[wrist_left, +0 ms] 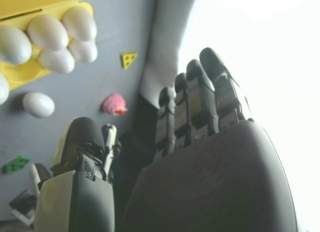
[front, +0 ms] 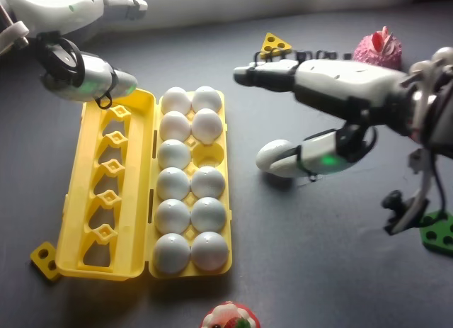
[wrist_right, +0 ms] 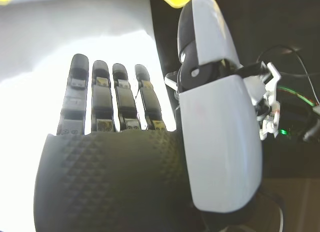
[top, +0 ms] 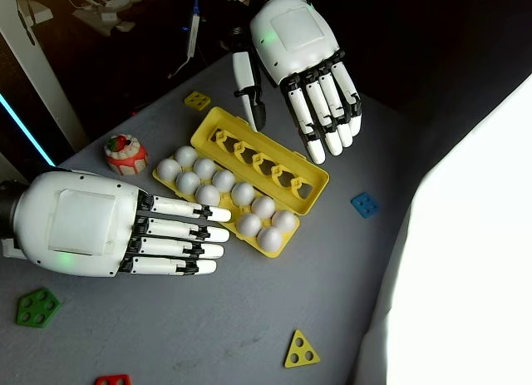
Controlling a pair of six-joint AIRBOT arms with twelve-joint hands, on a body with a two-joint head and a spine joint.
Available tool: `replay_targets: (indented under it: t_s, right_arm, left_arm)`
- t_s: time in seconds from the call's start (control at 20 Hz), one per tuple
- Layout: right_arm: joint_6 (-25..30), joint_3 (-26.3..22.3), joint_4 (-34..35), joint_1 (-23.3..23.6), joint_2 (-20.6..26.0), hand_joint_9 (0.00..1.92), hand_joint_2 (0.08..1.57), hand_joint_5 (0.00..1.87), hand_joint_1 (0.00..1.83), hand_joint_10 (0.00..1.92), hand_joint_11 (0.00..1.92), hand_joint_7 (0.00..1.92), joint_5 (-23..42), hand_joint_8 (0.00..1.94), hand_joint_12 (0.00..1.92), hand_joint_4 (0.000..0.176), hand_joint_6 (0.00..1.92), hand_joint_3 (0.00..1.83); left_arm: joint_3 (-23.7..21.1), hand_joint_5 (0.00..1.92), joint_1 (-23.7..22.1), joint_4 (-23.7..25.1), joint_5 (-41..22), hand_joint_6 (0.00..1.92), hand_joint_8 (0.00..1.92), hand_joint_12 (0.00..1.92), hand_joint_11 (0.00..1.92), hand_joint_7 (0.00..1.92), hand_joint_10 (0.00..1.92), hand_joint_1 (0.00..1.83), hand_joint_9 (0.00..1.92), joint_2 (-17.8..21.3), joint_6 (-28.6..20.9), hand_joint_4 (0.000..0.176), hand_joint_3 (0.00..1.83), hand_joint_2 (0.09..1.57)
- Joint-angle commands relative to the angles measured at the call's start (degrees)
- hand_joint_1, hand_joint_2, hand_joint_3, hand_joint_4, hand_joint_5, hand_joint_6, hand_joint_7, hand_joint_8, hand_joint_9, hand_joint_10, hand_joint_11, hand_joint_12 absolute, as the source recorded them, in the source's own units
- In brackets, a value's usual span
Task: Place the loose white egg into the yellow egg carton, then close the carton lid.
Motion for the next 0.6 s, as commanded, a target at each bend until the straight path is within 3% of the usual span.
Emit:
replay_targets:
  t_s: [0.0, 0.2, 0.4, 0.55]
  right_arm:
    - [-0.93, 0.6, -0.26, 1.13, -0.05, 0.02, 1.04, 0.15, 1.19, 0.02, 0.0, 0.03, 6.68, 0.01, 0.12, 0.0, 0.01, 0.01]
    - [-3.42, 2.18, 5.34, 0.44, -2.21, 0.0, 1.02, 0.23, 1.22, 0.01, 0.0, 0.01, 7.95, 0.0, 0.0, 0.0, 0.04, 0.0]
    - [-4.31, 3.52, 7.62, -0.09, -3.75, 0.0, 1.01, 0.39, 1.24, 0.0, 0.0, 0.01, 9.26, 0.0, 0.0, 0.0, 0.11, 0.0]
    - [-5.11, 4.89, 9.96, -1.05, -4.96, 0.0, 1.04, 0.38, 1.22, 0.0, 0.0, 0.0, 9.04, 0.0, 0.0, 0.0, 0.12, 0.01]
  left_arm:
    - [0.2, 0.17, -0.62, 2.44, 1.09, 0.0, 0.0, 0.74, 0.0, 0.18, 0.0, 0.4, 0.2, -0.23, 0.21, 0.041, 0.0, 1.28]
    - [-0.29, 0.18, -0.26, 2.44, 1.0, 0.0, 0.0, 0.77, 0.0, 0.19, 0.01, 0.43, 0.22, -0.24, 0.21, 0.039, 0.0, 1.27]
    - [-0.44, 0.2, 0.39, 2.44, -0.17, 0.01, 0.0, 0.79, 0.0, 0.2, 0.01, 0.42, 0.23, -0.48, 0.21, 0.043, 0.0, 1.27]
    - [-0.61, 0.19, -0.04, 2.43, -1.12, 0.0, 0.0, 0.76, 0.0, 0.2, 0.0, 0.41, 0.22, -1.11, 0.21, 0.045, 0.0, 1.27]
